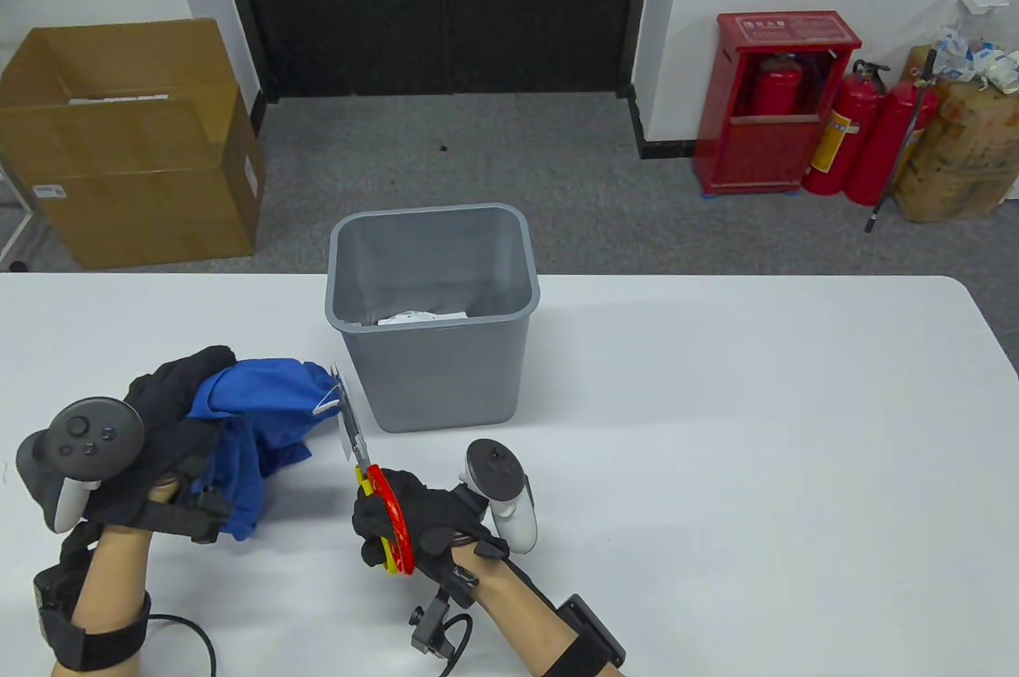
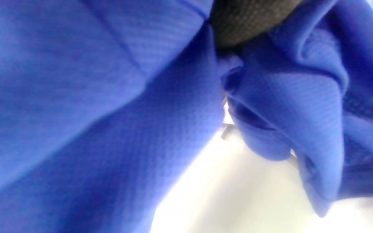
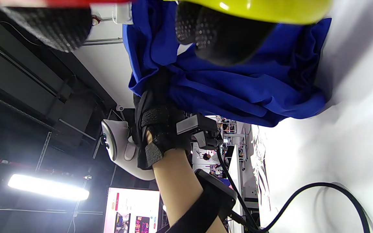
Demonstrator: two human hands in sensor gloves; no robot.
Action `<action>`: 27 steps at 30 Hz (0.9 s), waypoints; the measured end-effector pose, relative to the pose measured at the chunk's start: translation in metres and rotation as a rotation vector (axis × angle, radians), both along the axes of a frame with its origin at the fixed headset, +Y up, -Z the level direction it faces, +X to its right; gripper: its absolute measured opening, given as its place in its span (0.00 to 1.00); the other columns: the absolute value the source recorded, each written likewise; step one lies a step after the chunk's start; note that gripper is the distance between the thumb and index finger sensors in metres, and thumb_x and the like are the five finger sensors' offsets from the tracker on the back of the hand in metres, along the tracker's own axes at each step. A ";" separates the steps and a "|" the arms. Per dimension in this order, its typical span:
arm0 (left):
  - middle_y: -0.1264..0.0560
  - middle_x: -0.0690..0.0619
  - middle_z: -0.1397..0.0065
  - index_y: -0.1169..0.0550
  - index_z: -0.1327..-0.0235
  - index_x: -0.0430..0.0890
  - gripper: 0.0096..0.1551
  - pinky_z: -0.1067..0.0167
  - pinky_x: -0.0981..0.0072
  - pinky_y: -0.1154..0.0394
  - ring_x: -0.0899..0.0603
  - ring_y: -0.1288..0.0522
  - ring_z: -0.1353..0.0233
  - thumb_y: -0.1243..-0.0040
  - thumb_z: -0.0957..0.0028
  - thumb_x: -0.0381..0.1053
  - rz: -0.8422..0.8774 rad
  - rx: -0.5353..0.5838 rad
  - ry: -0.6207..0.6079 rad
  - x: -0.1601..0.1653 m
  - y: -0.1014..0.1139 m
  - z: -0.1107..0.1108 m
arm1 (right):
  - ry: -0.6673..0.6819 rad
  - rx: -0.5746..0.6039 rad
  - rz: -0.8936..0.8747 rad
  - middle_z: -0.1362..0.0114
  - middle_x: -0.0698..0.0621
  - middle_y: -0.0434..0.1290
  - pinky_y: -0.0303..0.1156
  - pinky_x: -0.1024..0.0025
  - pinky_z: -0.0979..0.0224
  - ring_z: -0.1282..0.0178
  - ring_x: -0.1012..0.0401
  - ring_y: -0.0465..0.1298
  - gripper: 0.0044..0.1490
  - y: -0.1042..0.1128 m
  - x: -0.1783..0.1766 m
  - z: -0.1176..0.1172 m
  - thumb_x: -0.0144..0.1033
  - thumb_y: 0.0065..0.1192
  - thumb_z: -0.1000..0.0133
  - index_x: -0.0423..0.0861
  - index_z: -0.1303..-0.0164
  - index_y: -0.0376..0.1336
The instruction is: Cut off the clothing tag with scissors
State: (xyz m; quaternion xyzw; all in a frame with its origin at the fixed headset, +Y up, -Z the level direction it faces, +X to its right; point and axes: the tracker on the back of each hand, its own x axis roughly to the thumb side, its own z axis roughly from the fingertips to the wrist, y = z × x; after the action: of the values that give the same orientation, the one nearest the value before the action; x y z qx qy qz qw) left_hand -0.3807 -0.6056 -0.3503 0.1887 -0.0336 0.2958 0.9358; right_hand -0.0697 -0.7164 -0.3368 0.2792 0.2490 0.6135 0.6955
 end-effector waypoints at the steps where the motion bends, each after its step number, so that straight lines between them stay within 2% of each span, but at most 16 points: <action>1: 0.24 0.56 0.28 0.29 0.28 0.66 0.26 0.25 0.24 0.43 0.42 0.21 0.29 0.35 0.39 0.55 -0.001 0.000 0.000 0.000 0.000 0.000 | 0.000 0.001 -0.002 0.44 0.43 0.70 0.70 0.61 0.63 0.61 0.55 0.79 0.61 0.000 0.000 0.000 0.74 0.54 0.49 0.31 0.35 0.44; 8: 0.24 0.56 0.28 0.29 0.28 0.66 0.26 0.25 0.24 0.43 0.42 0.21 0.29 0.35 0.39 0.55 -0.001 -0.003 -0.001 0.001 0.000 0.000 | -0.025 0.005 -0.016 0.45 0.45 0.71 0.69 0.61 0.65 0.63 0.55 0.79 0.53 -0.002 0.003 -0.002 0.65 0.56 0.48 0.32 0.36 0.45; 27: 0.24 0.56 0.28 0.29 0.28 0.65 0.26 0.25 0.24 0.43 0.42 0.21 0.29 0.35 0.39 0.54 0.001 -0.004 0.005 0.001 0.001 0.001 | 0.000 0.008 -0.002 0.48 0.46 0.72 0.69 0.62 0.69 0.66 0.57 0.78 0.51 -0.001 0.001 -0.002 0.60 0.54 0.48 0.31 0.38 0.45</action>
State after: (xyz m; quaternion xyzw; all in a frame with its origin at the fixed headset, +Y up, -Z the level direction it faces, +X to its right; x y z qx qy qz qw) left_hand -0.3792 -0.6044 -0.3496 0.1877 -0.0306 0.2956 0.9362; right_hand -0.0690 -0.7178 -0.3390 0.2824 0.2463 0.6138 0.6948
